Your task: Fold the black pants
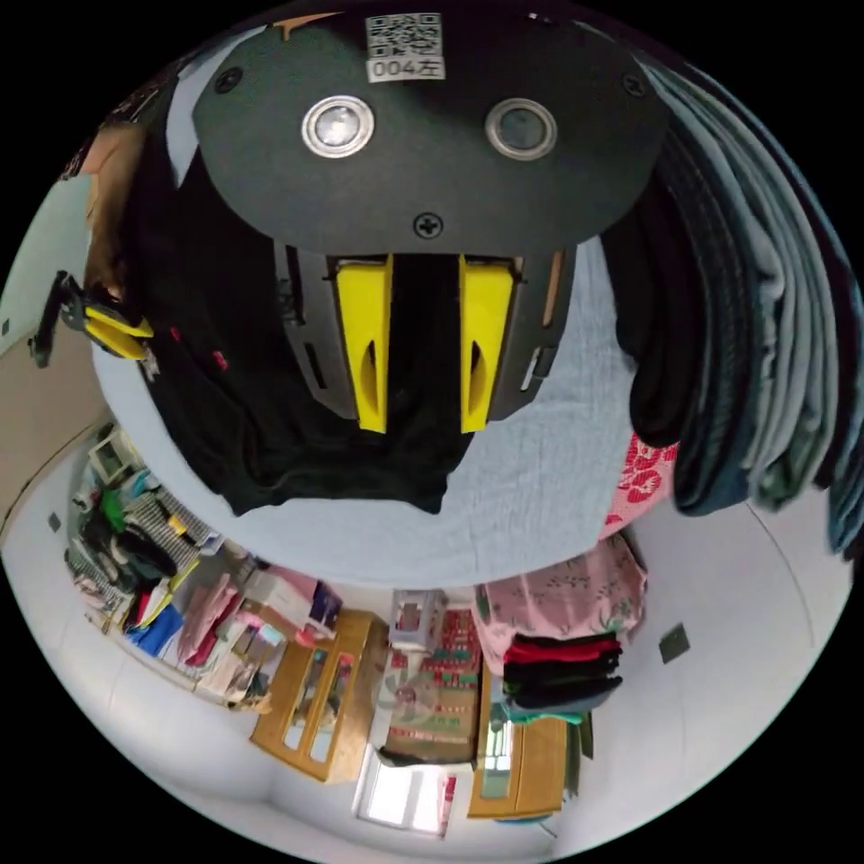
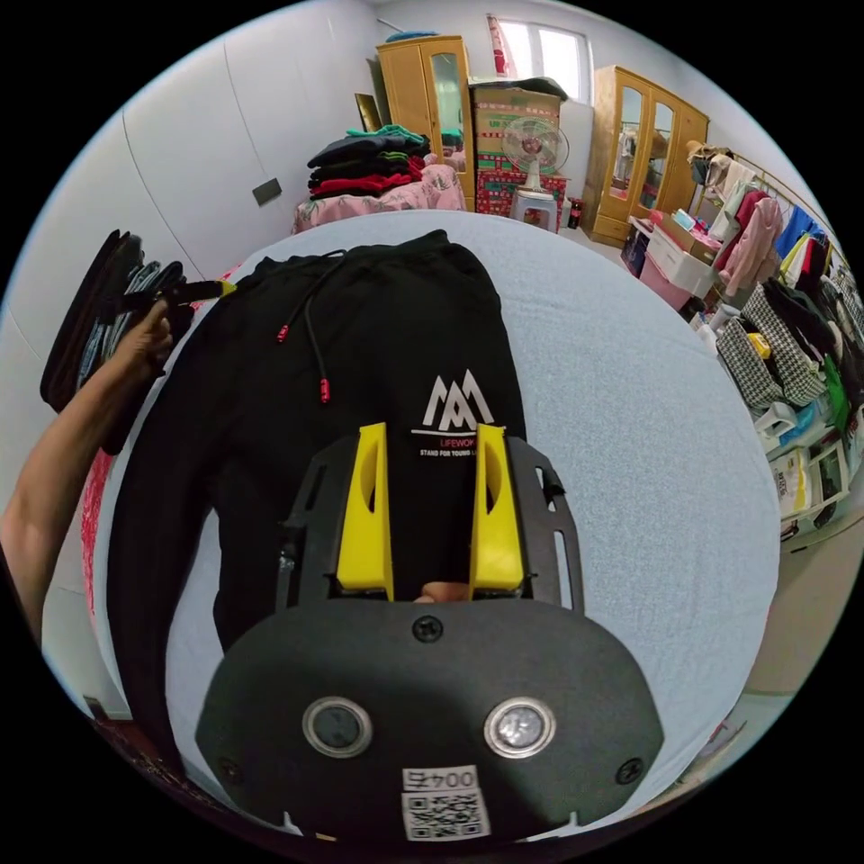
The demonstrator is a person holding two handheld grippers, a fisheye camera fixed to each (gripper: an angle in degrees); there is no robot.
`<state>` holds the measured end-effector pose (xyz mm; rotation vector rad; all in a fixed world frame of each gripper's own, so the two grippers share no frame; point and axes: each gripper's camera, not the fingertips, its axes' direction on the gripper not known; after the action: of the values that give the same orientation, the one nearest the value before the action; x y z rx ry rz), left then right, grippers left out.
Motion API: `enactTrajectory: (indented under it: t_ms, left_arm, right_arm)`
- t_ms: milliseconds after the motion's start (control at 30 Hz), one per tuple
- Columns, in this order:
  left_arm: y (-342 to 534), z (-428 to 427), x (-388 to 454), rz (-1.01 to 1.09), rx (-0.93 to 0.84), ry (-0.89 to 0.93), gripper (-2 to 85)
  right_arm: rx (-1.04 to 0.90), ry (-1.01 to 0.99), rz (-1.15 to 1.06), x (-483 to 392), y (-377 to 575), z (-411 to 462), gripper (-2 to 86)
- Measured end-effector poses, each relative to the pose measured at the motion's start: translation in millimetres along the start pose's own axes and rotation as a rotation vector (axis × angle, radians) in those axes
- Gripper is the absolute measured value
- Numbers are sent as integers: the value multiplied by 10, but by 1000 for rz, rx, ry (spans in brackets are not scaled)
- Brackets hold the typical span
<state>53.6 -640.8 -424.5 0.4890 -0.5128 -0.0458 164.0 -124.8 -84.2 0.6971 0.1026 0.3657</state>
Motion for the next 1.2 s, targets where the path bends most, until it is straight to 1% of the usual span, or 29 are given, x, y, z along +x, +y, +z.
enactTrajectory:
  t_ms: [33, 67, 167, 233, 267, 300, 333, 400, 500, 600, 733, 767, 800, 867, 933, 1000, 1033, 1100, 1200]
  left_arm:
    - [-13, 88, 33, 20, -34, -45, 62]
    - [17, 132, 76, 55, 12, -79, 52]
    - [-8, 157, 76, -26, -22, -66, 41]
    - [-21, 21, 205, -13, 52, -98, 39]
    - [-43, -76, 340, 11, 126, -105, 41]
    - [-100, -134, 503, 55, 199, -53, 45]
    - [-150, -134, 591, 82, 214, -6, 48]
    - [-426, 25, 988, 157, 149, 162, 66]
    - [-693, 288, 1538, 242, 95, 240, 87]
    - [-898, 571, 1941, 279, 30, 285, 99]
    - [-1017, 898, 2260, 313, -44, 261, 91]
    - [-1020, 998, 2361, 335, -65, 203, 83]
    - [-1008, 1014, 2425, 332, -18, 135, 74]
    - [-1022, 1056, 2502, 347, -20, 96, 65]
    - [-1057, 1041, 2512, 362, -63, 111, 62]
    - [-998, 787, 2341, 337, 2, 248, 54]
    - [-960, 701, 2268, 319, 27, 278, 54]
    - [-709, 410, 1965, 268, 81, 350, 59]
    - [-198, 268, 1705, 233, 61, 311, 67]
  right_arm:
    - [-1, 2, -1, -3, -3, 3, 140]
    - [-1, 2, -2, -4, -6, 5, 140]
    - [4, -17, 10, 30, -7, 1, 139]
    - [9, -42, 21, 67, -5, -6, 139]
    - [11, -51, 25, 79, -4, -8, 138]
    - [11, -51, 25, 79, -5, -8, 138]
    - [11, -45, 22, 69, -8, -6, 138]
    - [7, -25, 14, 40, -14, 2, 138]
    - [5, -11, 8, 21, -23, 9, 138]
    - [13, -56, 22, 86, -25, 3, 140]
    - [17, -93, 20, 119, -30, 2, 150]
    - [15, -83, 15, 104, -37, 8, 153]
    - [13, -76, 13, 95, -41, 11, 153]
    - [10, -59, 8, 73, -56, 22, 153]
    - [9, -51, 4, 60, -63, 26, 153]
    - [6, -42, -1, 44, -71, 31, 154]
    - [6, -41, -1, 43, -75, 33, 153]
    - [9, -55, 4, 61, -79, 31, 152]
    - [16, -89, 22, 113, -78, 25, 151]
